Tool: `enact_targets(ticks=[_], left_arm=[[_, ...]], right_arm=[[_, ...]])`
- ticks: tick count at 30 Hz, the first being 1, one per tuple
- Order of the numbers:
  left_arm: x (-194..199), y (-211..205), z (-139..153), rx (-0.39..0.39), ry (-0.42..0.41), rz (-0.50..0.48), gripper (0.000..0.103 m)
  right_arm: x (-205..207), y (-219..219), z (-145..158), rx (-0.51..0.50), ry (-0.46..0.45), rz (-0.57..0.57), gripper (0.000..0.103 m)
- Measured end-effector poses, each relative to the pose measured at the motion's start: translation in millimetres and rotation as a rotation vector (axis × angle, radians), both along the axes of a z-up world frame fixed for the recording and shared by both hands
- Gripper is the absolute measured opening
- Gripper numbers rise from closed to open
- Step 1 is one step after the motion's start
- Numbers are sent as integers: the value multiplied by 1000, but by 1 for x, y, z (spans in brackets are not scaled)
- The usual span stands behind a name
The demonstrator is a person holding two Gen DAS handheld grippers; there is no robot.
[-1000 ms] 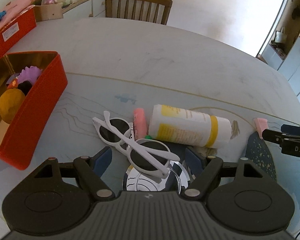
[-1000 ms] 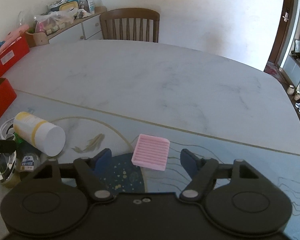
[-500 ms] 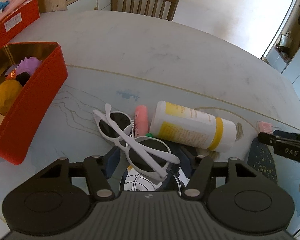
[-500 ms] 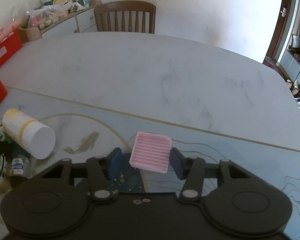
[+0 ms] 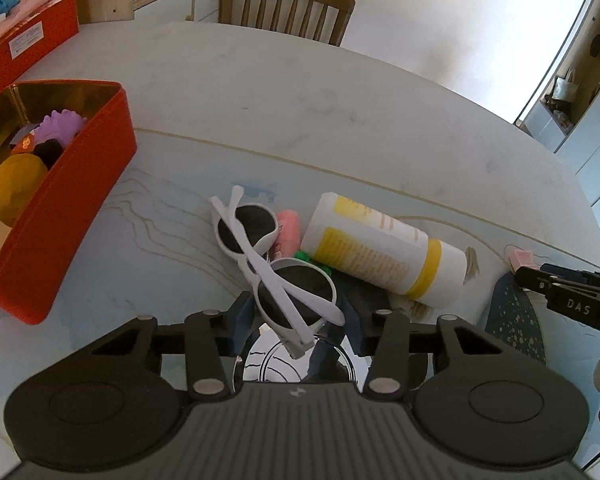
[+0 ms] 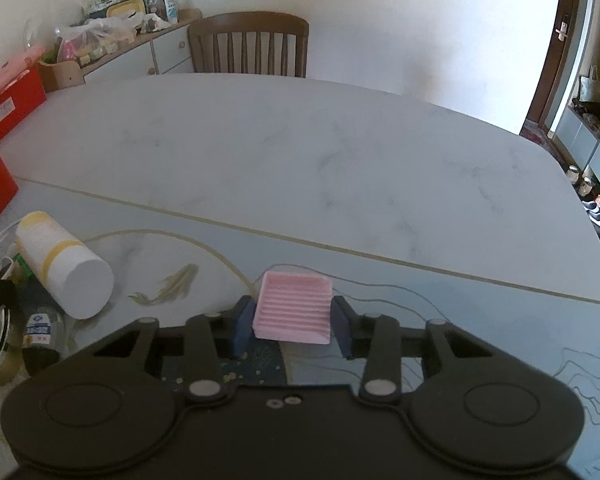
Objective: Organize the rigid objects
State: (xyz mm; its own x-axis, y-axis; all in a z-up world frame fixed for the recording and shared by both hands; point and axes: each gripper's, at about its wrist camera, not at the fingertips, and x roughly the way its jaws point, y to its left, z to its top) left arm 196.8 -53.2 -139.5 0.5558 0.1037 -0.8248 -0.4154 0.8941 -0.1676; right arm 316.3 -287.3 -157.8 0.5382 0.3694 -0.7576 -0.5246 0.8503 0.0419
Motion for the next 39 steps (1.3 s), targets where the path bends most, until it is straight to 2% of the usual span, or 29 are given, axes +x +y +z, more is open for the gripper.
enact_targets(ticks=[1, 2, 7, 10, 17, 18, 21, 23, 25, 27, 34, 39], left_arm=[[-1, 1, 1, -4, -3, -1, 43], [-3, 2, 1, -9, -6, -4, 41], [-9, 8, 4, -10, -20, -16, 37], [-13, 10, 6, -10, -26, -14, 29], [-24, 12, 7, -1, -26, -21, 29], [-25, 13, 7, -4, -26, -20, 29], [-28, 15, 8, -7, -26, -26, 29], [-30, 14, 9, 0, -27, -35, 29], [-31, 13, 11, 12, -27, -45, 29], [-31, 13, 11, 16, -23, -53, 29], [-30, 14, 10, 14, -15, -65, 29], [-29, 15, 9, 8, -12, -65, 29]], right_arm=[[-2, -1, 2, 3, 1, 2, 17], [-2, -1, 2, 1, 13, 2, 2], [-10, -6, 5, -11, 19, 16, 4], [-14, -10, 8, 0, 15, 12, 2], [-35, -24, 19, 50, 15, 39, 0], [-38, -26, 19, 49, 14, 41, 2], [-39, -29, 20, 58, 6, 38, 24], [-34, -32, 21, 64, 14, 58, 30], [-27, -31, 21, 45, 5, 95, 50], [-20, -29, 19, 8, -15, 144, 64], [11, -18, 8, -109, -46, 293, 71], [27, -15, -2, -131, -19, 359, 70]])
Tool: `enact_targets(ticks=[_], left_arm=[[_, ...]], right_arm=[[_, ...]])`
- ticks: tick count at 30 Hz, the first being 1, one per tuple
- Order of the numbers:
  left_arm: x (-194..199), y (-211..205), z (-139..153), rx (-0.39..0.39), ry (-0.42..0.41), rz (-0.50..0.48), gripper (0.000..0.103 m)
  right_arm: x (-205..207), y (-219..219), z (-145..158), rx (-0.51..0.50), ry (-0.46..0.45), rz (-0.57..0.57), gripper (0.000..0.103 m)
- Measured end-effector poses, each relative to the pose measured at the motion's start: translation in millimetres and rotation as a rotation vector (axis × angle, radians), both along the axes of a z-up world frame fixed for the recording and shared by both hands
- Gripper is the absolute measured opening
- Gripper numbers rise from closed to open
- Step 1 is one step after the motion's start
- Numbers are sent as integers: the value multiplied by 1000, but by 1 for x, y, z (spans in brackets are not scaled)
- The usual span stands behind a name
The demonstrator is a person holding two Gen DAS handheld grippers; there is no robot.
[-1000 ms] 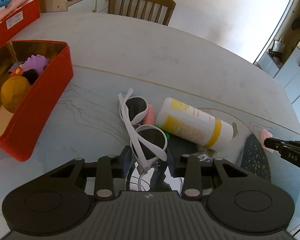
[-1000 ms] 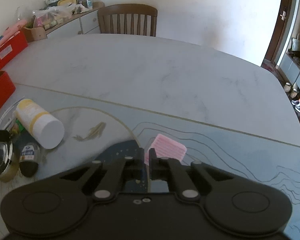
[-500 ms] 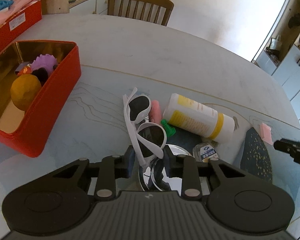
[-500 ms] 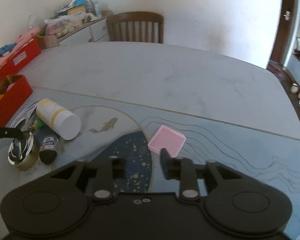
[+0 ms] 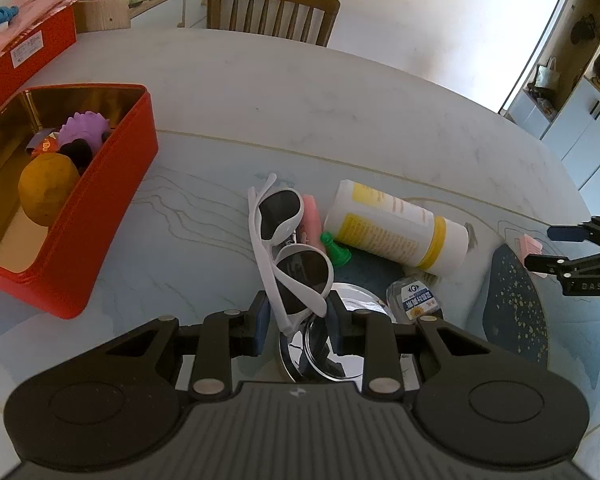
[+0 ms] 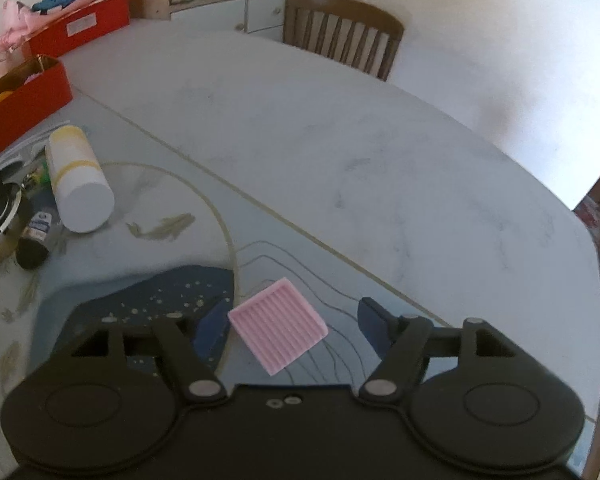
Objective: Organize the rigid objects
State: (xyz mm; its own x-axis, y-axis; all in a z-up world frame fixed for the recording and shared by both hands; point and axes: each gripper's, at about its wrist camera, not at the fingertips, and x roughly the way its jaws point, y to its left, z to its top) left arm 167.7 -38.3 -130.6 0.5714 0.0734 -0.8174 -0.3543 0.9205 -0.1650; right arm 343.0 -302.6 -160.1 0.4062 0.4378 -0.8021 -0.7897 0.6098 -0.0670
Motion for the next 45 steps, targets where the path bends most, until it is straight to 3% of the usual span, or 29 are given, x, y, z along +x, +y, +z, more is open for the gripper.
enact_targets(ticks=[5, 10, 15, 20, 32, 35, 39, 41, 43, 45], left_arm=[[-1, 0, 1, -15, 5, -12, 29], [-1, -3, 2, -7, 7, -31, 29], [-2, -6, 6, 20, -5, -39, 28], [-7, -5, 13, 12, -22, -51, 27], [-46, -2, 15, -40, -14, -92, 27], [-52, -1, 12, -34, -7, -88, 27], [-59, 1, 21, 8, -57, -77, 26], [-63, 2, 26, 26, -79, -81, 24], [-63, 4, 31, 42, -96, -80, 13], [-63, 8, 37, 54, -120, -75, 11]], right_arm=[[5, -2, -4, 27, 49, 45, 66], [2, -1, -2, 40, 63, 68, 54], [-11, 0, 0, 51, 66, 26, 53], [-37, 2, 18, 154, 77, -33, 53], [-104, 22, 42, 248, 125, 12, 53], [-110, 23, 41, 247, 131, 7, 53], [-115, 26, 44, 261, 139, -9, 53], [-117, 29, 46, 265, 138, -4, 53], [-120, 34, 49, 271, 133, 3, 53], [-124, 41, 53, 277, 125, 11, 53]])
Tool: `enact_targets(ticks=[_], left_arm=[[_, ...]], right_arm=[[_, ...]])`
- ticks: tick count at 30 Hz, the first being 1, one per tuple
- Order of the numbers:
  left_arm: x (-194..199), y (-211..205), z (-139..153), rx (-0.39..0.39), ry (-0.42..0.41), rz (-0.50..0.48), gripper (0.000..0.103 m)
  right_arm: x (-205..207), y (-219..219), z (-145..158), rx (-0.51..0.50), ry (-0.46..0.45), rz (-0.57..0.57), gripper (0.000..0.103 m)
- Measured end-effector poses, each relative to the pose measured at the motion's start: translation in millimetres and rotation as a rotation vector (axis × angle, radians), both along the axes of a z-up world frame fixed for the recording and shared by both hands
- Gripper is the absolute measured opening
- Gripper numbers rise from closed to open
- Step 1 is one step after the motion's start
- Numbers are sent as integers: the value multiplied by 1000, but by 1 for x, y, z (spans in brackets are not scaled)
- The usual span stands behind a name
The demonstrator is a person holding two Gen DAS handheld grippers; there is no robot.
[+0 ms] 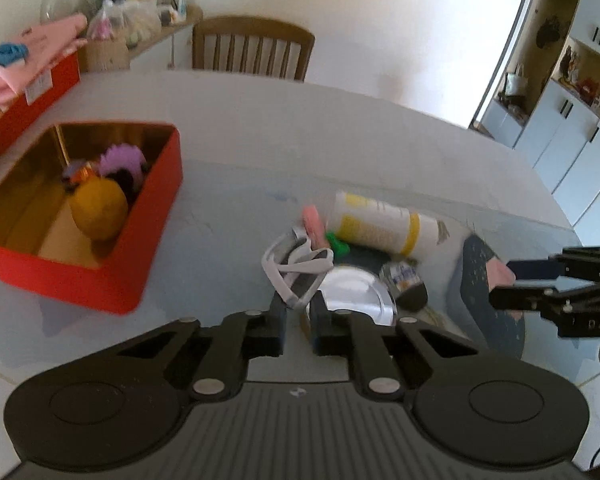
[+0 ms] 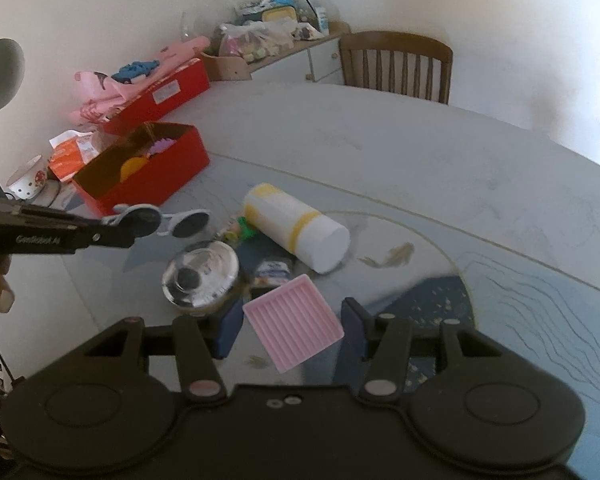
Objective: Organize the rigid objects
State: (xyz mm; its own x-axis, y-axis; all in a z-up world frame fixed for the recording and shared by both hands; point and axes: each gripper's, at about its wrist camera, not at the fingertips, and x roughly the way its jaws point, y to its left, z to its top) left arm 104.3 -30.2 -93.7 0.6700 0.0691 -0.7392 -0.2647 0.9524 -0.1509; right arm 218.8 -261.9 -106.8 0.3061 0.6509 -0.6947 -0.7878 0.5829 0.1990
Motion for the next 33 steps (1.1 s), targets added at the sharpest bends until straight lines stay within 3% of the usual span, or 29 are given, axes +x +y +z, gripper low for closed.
enact_targets(ticks=[14, 21, 26, 33], left_arm=[[-1, 33, 19, 23, -106, -27, 5], [-7, 56, 0, -55, -18, -93, 5], [-13, 65, -22, -63, 67, -143, 5], [-25, 69, -35, -65, 121, -193, 5]], right_arm=[[-21, 34, 17, -5, -30, -25, 53], [-33, 48, 19, -6, -21, -49, 53], [-39, 55, 17, -11, -9, -68, 53], [-43, 62, 14, -14, -1, -75, 53]])
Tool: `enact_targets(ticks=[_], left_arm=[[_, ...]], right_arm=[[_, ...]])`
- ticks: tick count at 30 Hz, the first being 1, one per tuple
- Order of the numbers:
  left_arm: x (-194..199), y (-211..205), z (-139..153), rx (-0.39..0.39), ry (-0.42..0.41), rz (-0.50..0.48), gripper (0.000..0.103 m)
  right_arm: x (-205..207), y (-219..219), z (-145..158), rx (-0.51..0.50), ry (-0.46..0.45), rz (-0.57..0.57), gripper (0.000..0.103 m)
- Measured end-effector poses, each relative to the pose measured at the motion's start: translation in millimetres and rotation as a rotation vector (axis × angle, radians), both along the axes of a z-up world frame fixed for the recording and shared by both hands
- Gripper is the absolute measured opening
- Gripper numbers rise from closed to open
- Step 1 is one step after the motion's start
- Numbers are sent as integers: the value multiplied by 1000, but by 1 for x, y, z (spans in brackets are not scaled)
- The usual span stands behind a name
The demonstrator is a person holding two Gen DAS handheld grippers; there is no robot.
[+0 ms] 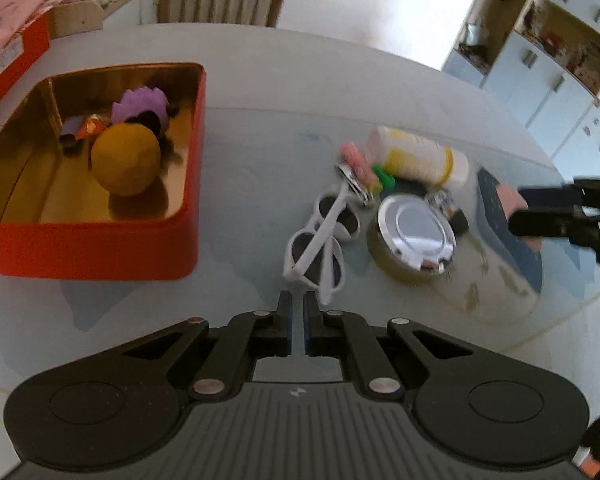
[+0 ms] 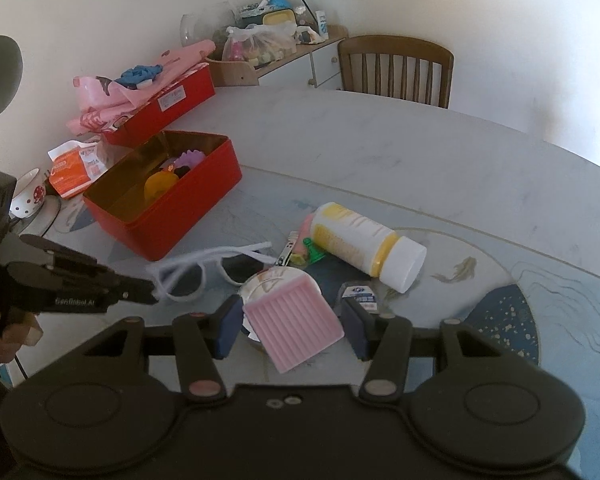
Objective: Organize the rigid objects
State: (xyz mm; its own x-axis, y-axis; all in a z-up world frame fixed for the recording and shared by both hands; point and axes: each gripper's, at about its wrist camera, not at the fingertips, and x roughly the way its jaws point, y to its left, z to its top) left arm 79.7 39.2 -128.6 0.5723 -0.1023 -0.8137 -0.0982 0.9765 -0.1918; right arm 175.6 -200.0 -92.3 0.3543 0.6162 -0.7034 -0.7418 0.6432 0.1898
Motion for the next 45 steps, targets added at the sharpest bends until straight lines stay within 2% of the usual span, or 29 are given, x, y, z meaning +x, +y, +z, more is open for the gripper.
enact_targets(ticks=[4, 7, 9, 11, 13, 21, 30, 32, 34, 39, 45], left_arm=[[-8, 0, -5, -1, 39, -26, 5], [-14, 1, 0, 22, 34, -36, 9], [-13, -2, 3, 41, 18, -43, 20], [-9, -5, 6, 38, 1, -50, 50], [-4, -11, 6, 46, -18, -53, 65], [26, -30, -11, 120, -17, -52, 65], [36, -35, -25, 198, -21, -20, 64], [35, -38, -25, 215, -30, -23, 50], [35, -40, -24, 219, -37, -33, 40], [34, -40, -23, 226, -39, -18, 40], [30, -35, -3, 220, -86, 4, 39]], right_arm=[[0, 0, 0, 6, 2, -1, 53], [0, -2, -1, 8, 5, 1, 53], [0, -3, -1, 9, 6, 0, 53], [0, -4, -1, 11, 6, -2, 53], [0, -6, -1, 13, 6, -2, 53], [-1, -18, -4, 6, 14, -24, 53], [-1, -29, -7, -2, 21, -49, 53], [-1, -31, -8, -3, 21, -51, 53], [0, -31, -8, -3, 21, -52, 53], [1, -29, -7, 1, 17, -49, 53], [3, -19, 0, 8, 4, -37, 53]])
